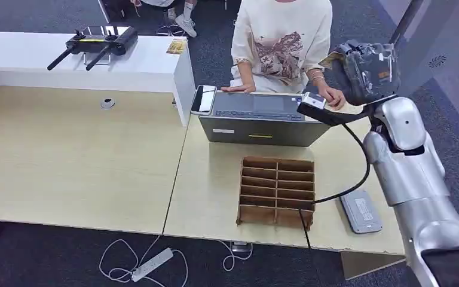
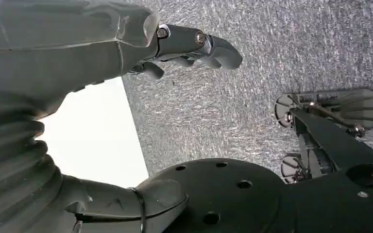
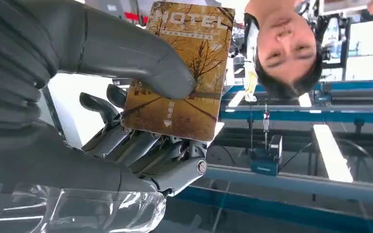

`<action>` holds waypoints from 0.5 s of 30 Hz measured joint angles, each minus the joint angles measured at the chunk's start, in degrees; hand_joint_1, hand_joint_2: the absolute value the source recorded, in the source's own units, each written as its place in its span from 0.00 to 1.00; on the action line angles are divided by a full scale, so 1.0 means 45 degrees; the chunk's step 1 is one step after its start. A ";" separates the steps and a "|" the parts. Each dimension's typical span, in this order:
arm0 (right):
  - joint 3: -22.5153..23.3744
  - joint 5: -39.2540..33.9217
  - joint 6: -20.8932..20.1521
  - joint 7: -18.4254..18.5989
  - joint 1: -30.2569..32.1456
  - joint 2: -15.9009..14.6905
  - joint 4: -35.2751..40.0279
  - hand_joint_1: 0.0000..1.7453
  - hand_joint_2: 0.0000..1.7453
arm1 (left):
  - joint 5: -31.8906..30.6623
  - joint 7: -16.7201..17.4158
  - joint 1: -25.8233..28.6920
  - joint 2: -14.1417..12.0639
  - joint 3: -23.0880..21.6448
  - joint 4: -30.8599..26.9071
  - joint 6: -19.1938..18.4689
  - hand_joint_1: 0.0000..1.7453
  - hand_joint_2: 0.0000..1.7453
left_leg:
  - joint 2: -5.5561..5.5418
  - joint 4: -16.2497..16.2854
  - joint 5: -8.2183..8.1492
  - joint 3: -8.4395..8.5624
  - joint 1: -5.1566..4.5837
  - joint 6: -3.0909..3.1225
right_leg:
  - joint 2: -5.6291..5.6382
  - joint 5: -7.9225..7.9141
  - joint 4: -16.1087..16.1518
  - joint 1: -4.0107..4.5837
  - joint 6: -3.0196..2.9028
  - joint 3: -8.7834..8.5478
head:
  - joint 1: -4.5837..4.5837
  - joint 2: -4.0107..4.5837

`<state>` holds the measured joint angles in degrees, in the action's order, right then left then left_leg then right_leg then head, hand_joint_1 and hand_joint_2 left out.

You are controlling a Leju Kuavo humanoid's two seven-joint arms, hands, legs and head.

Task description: Pass the card to the sensor for recognition and then transmit it.

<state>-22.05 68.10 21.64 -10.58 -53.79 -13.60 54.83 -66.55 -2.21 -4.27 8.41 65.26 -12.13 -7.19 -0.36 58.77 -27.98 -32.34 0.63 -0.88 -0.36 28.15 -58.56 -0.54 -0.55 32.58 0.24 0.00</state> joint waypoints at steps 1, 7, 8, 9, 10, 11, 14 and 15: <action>-0.0147 0.0069 -0.0005 0.0049 -0.0232 0.0034 -0.0320 1.00 1.00 | -0.0015 -0.0029 -0.0002 0.0000 0.0000 0.0000 0.0000 0.00 1.00 | 0.0001 0.0000 0.0000 0.0000 0.0000 0.0000 | 0.0001 0.0000 0.0001 0.0000 0.0000 0.0001 | -0.0005 0.0000; -0.0851 0.0384 -0.0203 0.0354 -0.1150 0.0224 -0.2029 1.00 1.00 | -0.0034 -0.0214 0.0002 0.0000 -0.0005 0.0000 -0.0015 0.00 1.00 | -0.0003 0.0000 0.0000 0.0001 0.0002 0.0000 | -0.0002 0.0000 0.0001 0.0001 0.0000 0.0001 | 0.0000 0.0000; -0.0929 0.0419 -0.0219 0.0399 -0.1199 0.0258 -0.2194 1.00 1.00 | -0.0044 -0.0218 0.0003 0.0000 -0.0005 0.0000 -0.0015 0.00 1.00 | -0.0003 0.0000 0.0000 0.0000 0.0002 0.0000 | -0.0002 0.0000 0.0001 0.0002 0.0000 0.0001 | 0.0000 0.0000; -0.1012 0.0477 -0.0228 0.0462 -0.1282 0.0287 -0.2393 1.00 1.00 | -0.0073 -0.0238 0.0005 0.0000 -0.0005 0.0000 -0.0015 0.00 1.00 | -0.0003 0.0000 0.0000 0.0000 0.0001 0.0000 | -0.0002 0.0000 -0.0001 0.0001 0.0000 0.0002 | 0.0000 0.0000; -0.1085 0.0521 -0.0267 0.0535 -0.1393 0.0331 -0.2632 1.00 1.00 | -0.0112 -0.0248 0.0003 0.0000 -0.0015 0.0000 -0.0015 0.00 1.00 | -0.0001 0.0000 0.0000 0.0001 0.0001 0.0000 | 0.0000 0.0000 -0.0001 0.0001 0.0000 0.0002 | 0.0000 0.0000; -0.1186 0.0646 -0.0324 0.0641 -0.1526 0.0393 -0.2906 1.00 1.00 | -0.0155 -0.0248 0.0000 0.0000 -0.0024 0.0000 -0.0015 0.00 1.00 | 0.0000 0.0000 0.0000 0.0001 0.0002 0.0000 | 0.0001 0.0000 -0.0001 0.0002 0.0000 0.0002 | 0.0000 0.0000; -0.1414 0.0856 -0.0578 0.0880 -0.1906 0.0559 -0.3581 1.00 1.00 | -0.0243 -0.0282 0.0002 0.0000 -0.0058 0.0000 -0.0024 0.00 1.00 | -0.0002 0.0000 0.0001 0.0001 0.0002 -0.0001 | -0.0001 0.0000 -0.0001 0.0002 0.0000 0.0002 | 0.0000 0.0000; -0.1478 0.0899 -0.0680 0.0933 -0.2015 0.0617 -0.3758 1.00 1.00 | -0.0262 -0.0282 0.0002 0.0000 -0.0073 0.0000 -0.0024 0.00 1.00 | -0.0002 0.0000 0.0001 0.0001 0.0002 -0.0001 | -0.0001 0.0000 -0.0001 0.0002 -0.0001 0.0002 | 0.0005 0.0000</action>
<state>-28.70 72.15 18.58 -6.38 -62.85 -10.82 37.92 -67.73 -3.48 -4.26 8.41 64.94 -12.13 -7.30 -0.37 58.77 -27.97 -32.34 0.64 -0.88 -0.36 28.15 -58.56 -0.53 -0.56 32.59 0.26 0.00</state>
